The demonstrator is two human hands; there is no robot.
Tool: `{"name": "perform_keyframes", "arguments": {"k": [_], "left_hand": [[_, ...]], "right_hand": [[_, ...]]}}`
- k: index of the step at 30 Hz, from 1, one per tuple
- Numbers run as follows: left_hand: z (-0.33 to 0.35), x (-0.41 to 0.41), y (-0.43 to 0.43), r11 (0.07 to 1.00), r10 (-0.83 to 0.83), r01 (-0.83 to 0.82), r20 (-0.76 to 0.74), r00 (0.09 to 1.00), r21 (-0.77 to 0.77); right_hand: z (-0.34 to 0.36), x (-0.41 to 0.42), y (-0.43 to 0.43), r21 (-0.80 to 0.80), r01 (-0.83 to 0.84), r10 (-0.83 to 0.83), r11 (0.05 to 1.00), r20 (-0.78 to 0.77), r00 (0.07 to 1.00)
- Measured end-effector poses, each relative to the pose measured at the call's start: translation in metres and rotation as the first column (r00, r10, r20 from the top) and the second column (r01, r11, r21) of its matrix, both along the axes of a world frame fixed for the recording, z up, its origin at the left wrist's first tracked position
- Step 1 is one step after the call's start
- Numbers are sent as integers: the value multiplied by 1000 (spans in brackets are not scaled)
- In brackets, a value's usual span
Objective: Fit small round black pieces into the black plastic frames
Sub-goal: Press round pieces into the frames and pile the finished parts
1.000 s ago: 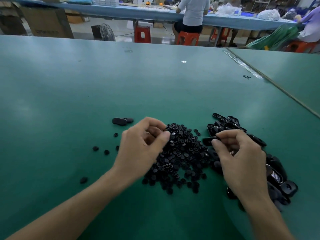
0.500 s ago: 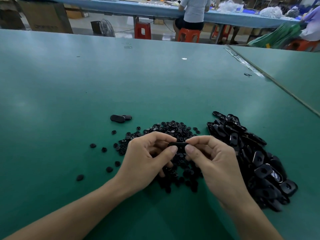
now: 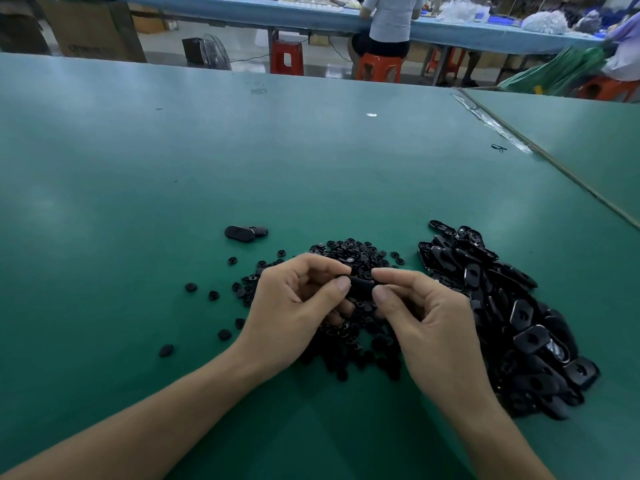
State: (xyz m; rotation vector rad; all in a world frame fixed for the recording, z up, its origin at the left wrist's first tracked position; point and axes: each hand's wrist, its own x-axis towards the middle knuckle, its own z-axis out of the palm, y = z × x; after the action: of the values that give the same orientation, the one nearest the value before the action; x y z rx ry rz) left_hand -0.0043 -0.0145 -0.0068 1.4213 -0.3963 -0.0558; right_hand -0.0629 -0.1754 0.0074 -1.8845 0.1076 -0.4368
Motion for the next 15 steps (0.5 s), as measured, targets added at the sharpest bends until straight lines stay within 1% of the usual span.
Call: {"name": "perform_keyframes", "arguments": {"k": [1,3,5,7,9,11,15], "left_hand": [[0,1,0,999,17,-17,-10,1000,-28],[-1,3,0,995,42,-45,-42,998,-87],[-1,5,0,989,57,-68,-83,995,-134],[-1,7,1,984,63,-82,-121,991,-159],[-1,8,1,981,60,-85,-146,988,-172],[0,8,2,982,55,-81,-154,987,-169],[-1,7,2,985,66,-89,-154,986,-151]], "right_hand": [[-1,0,-1,-62,30,-30,998,10,1000],[-2,-1,-2,-249,61,-58,967,18,998],[-4,-2,-1,-438,22,-31,899,-11,999],[-5,-3,0,-543,-34,4,839,-56,998],[-4,-3,1,-600,-81,30,796,-95,995],[-4,-3,1,-627,-108,37,772,-125,992],[-3,-4,4,-611,-103,21,785,-139,990]]}}
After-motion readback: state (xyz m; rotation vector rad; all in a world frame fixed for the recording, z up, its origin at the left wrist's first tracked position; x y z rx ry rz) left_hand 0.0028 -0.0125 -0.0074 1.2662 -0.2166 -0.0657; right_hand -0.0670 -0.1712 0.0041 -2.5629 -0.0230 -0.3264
